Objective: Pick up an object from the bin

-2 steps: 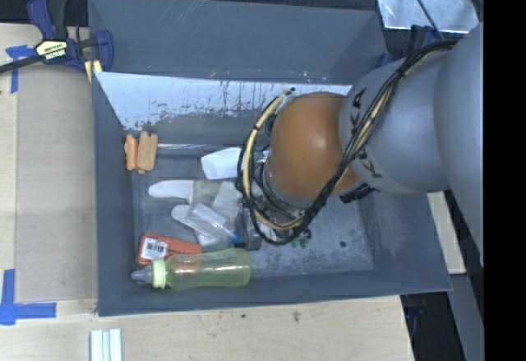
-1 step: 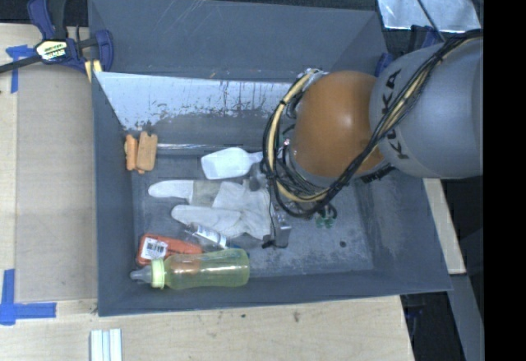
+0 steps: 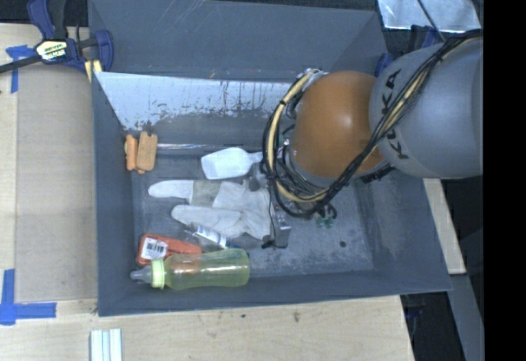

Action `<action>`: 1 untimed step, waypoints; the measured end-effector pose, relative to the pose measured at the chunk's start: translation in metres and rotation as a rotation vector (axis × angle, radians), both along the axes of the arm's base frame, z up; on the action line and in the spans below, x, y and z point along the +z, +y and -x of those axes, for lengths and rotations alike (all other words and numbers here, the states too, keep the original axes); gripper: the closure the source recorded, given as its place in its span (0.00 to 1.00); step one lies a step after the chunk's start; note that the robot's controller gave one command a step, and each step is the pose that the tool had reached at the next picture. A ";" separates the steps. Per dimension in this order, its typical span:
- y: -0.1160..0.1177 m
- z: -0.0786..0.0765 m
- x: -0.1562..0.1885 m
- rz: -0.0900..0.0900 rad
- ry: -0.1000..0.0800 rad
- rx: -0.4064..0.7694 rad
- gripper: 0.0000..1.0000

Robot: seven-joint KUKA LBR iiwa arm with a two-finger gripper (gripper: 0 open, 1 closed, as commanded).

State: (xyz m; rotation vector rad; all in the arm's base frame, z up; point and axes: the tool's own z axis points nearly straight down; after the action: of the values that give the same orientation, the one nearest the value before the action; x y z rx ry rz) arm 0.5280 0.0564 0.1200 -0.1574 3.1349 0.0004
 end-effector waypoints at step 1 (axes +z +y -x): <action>0.001 -0.006 0.043 0.001 0.008 -0.016 0.00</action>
Offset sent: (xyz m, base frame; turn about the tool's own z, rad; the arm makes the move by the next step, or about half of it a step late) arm 0.0597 -0.0152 -0.0044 0.1251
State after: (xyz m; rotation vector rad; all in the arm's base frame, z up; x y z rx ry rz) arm 0.5340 0.0570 0.1627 -0.1331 3.1439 -0.0002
